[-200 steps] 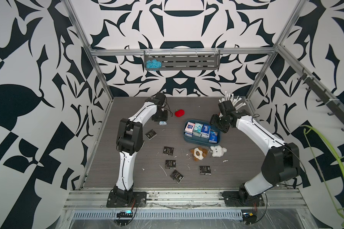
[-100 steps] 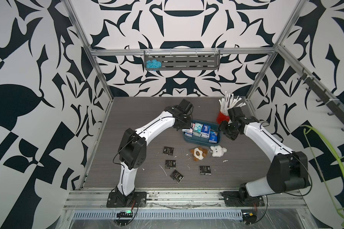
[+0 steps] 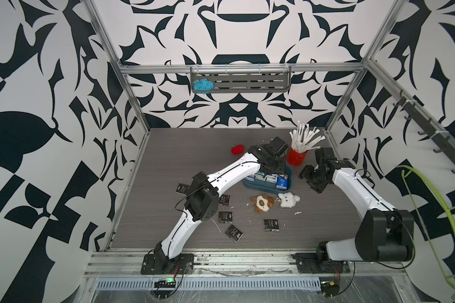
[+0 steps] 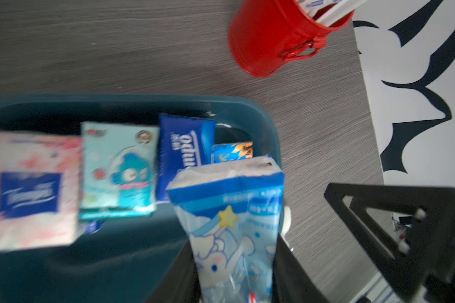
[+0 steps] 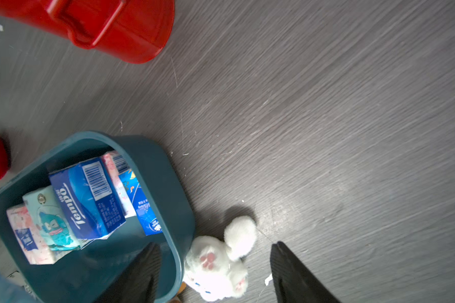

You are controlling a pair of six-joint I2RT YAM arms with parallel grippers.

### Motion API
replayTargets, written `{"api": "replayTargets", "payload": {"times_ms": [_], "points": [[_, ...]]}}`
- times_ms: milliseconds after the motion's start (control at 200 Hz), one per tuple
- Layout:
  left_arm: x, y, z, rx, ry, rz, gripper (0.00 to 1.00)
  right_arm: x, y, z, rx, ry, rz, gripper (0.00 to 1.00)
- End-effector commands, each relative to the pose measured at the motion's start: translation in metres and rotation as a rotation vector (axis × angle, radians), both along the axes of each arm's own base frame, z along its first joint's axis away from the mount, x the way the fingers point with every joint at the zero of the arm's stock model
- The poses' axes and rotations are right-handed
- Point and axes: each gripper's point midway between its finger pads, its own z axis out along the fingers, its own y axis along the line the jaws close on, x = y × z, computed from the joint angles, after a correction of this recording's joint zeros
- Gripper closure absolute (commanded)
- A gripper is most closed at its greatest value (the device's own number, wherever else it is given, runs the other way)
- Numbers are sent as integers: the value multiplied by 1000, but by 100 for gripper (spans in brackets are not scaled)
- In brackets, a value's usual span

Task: Put the pocket tissues into the storage box
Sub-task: Place the pocket tissues in the storage box.

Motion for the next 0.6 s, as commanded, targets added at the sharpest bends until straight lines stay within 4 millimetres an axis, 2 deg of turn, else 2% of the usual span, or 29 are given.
{"api": "replayTargets", "payload": {"times_ms": [0,215,405,550,595], "points": [[-3,-11,-13,1,31,-1,58,-3,-6,11,-8,-30,-21,29],[-1,-28,-28,-49,54,-12,57,-3,-8,17,-18,-48,0,29],[5,-40,-39,-62,58,-17,53,-2,-6,21,-14,-59,22,29],[11,-38,-41,-32,44,-8,30,0,-5,26,-17,-71,36,29],[12,-34,-38,-23,31,-4,27,1,-4,27,-16,-73,40,29]]}}
